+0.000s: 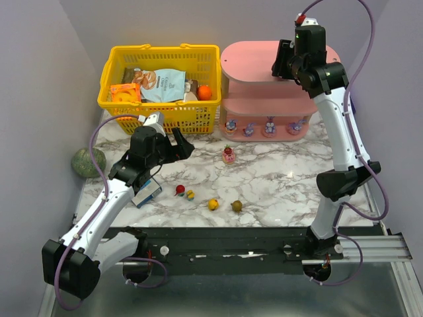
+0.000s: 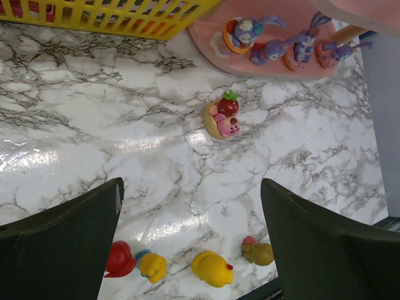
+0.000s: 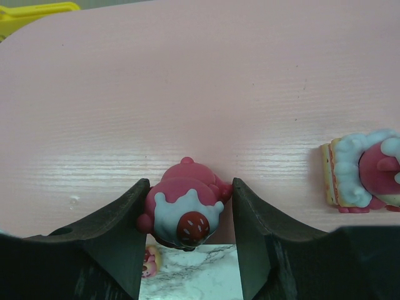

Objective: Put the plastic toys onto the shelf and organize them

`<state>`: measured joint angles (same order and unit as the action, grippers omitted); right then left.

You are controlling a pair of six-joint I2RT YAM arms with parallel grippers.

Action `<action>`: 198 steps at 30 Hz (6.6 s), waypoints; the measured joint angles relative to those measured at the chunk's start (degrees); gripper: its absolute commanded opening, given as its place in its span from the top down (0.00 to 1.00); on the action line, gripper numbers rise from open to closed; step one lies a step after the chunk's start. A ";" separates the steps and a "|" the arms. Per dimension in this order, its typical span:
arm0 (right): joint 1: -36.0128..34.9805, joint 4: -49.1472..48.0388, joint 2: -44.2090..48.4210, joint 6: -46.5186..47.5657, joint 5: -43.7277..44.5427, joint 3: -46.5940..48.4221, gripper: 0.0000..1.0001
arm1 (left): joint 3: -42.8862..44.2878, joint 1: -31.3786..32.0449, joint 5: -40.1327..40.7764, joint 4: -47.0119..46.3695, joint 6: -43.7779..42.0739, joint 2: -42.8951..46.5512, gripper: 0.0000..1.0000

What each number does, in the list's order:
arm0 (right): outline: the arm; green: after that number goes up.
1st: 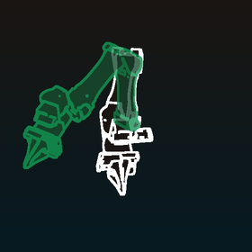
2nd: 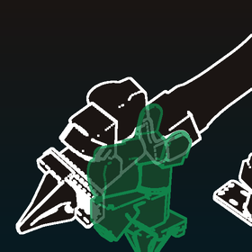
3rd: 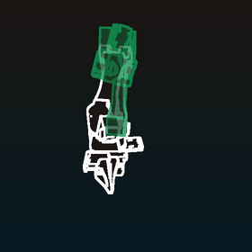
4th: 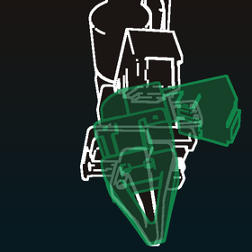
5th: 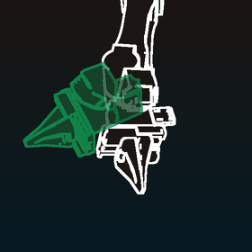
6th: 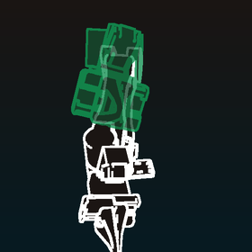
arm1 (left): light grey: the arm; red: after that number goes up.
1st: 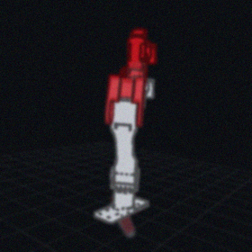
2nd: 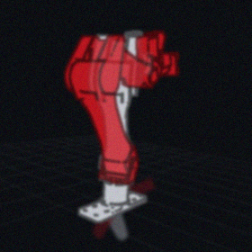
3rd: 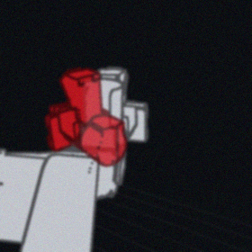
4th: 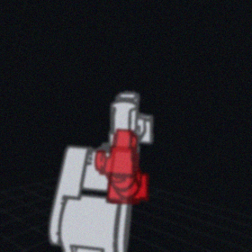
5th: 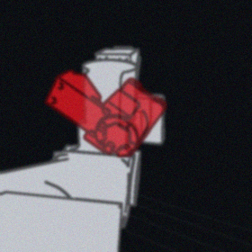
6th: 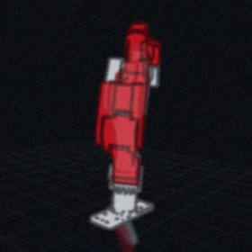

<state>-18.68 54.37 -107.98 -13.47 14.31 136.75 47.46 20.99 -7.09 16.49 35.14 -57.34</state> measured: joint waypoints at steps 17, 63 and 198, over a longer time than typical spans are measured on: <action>0.02 -3.78 0.11 0.04 0.96 -2.14 0.36 | 0.00 0.00 0.15 0.63 -0.22 0.02 0.01; -7.78 -32.96 45.72 1.66 -29.22 -63.47 0.09 | -1.46 -0.31 0.94 1.16 -0.13 3.98 0.01; -17.20 -8.07 -3.80 -5.01 14.12 -0.72 0.85 | -1.53 -0.63 -1.27 -0.13 -1.25 3.48 0.01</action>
<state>-35.88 46.30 -111.79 -18.48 28.42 136.03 45.93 20.36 -8.36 16.36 33.89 -53.87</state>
